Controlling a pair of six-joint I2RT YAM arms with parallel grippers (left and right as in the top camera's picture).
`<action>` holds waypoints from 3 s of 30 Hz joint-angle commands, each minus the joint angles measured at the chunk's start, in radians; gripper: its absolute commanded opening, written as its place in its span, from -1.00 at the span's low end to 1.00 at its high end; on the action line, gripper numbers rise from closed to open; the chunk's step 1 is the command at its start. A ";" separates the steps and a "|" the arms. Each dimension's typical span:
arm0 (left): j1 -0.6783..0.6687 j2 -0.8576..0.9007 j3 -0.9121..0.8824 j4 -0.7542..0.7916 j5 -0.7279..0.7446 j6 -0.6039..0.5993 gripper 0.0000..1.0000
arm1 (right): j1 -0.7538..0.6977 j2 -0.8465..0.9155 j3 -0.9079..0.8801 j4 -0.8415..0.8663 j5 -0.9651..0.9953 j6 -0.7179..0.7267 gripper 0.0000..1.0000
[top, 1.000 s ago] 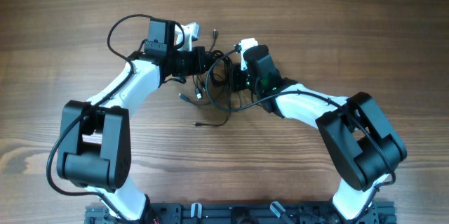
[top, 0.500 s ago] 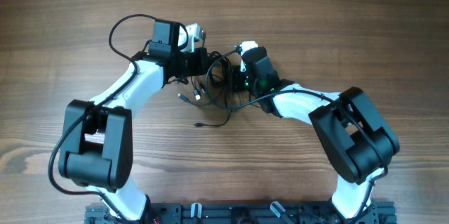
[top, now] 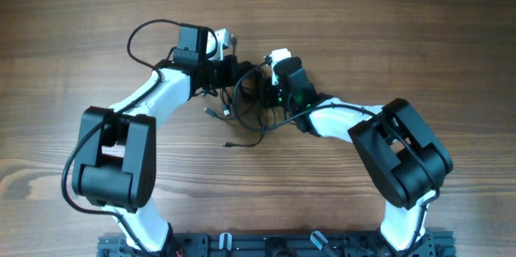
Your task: Untangle cables
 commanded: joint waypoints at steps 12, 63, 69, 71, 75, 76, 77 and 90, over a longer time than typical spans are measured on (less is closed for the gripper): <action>-0.025 0.067 0.001 0.021 -0.049 -0.006 -0.85 | 0.019 0.029 0.010 -0.032 -0.018 -0.066 -0.91; 0.013 -0.001 0.001 0.020 0.125 0.158 -0.92 | -0.079 -0.198 0.009 -0.201 -0.074 -0.069 0.54; -0.010 -0.001 0.001 0.021 0.125 0.179 -0.92 | -0.079 -0.125 0.009 -0.177 -0.141 -0.071 0.46; -0.011 -0.001 0.001 0.021 0.125 0.180 -0.92 | -0.079 -0.110 0.009 -0.163 -0.117 -0.070 0.46; -0.011 -0.001 0.001 0.021 0.125 0.179 -0.92 | -0.079 -0.068 0.009 -0.133 -0.097 -0.074 0.46; -0.011 -0.001 0.001 0.020 0.125 0.179 -0.92 | -0.079 -0.055 0.009 -0.129 -0.097 -0.072 0.43; -0.011 -0.001 0.001 0.020 0.124 0.179 -0.92 | -0.079 -0.050 0.009 -0.130 -0.101 -0.067 0.30; -0.011 -0.001 0.001 0.023 -0.012 0.141 -0.92 | -0.079 -0.142 0.009 -0.159 -0.233 -0.060 -0.92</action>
